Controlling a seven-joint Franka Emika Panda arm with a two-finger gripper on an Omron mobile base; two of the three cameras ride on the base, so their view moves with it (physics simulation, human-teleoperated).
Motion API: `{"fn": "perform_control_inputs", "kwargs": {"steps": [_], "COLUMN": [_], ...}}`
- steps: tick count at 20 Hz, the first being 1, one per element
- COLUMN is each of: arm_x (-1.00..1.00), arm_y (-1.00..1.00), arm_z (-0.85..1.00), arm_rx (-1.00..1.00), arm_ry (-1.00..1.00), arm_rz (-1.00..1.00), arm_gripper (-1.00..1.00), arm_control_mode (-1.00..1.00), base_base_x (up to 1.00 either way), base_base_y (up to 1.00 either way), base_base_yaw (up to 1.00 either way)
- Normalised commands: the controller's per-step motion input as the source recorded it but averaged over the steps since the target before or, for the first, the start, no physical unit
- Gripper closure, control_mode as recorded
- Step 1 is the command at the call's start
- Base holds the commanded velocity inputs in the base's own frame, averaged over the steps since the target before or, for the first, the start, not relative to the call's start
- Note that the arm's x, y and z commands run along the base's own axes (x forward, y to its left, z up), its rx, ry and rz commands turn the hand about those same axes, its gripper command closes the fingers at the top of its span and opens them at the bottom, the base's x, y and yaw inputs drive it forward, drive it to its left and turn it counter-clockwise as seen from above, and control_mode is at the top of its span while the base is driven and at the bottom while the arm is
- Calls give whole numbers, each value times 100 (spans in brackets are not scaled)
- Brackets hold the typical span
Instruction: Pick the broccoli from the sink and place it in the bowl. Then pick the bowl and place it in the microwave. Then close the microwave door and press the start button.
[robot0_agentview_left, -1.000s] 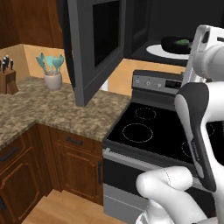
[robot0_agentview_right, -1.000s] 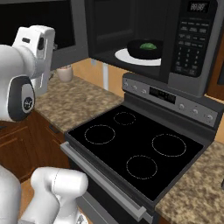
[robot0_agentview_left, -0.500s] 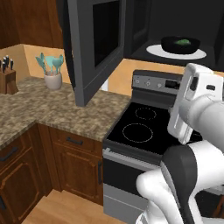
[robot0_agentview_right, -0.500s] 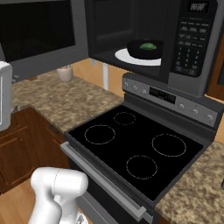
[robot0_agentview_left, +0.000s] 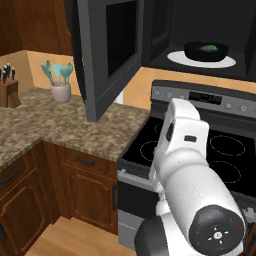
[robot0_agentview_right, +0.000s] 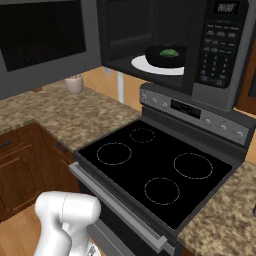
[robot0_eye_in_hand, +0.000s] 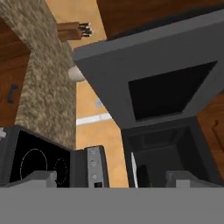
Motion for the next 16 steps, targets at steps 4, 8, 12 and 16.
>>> {"fn": "perform_control_inputs", "kwargs": {"steps": [4,8,12,16], "arm_x": [16,58,51,62], "arm_y": [74,67,67,43], "arm_z": [-41,-61,-51,-48], "arm_rx": [0,0,0,-3], "arm_ry": [-1,-9,-15,-15], "arm_rz": [-8,-11,-15,-11], "arm_gripper": [-100,-100,-100,-100], "arm_control_mode": [-100,-100,-100,-100], "base_base_x": [0,0,0,0], "base_base_y": [0,0,0,0], "base_base_yaw": [0,0,0,0]}}
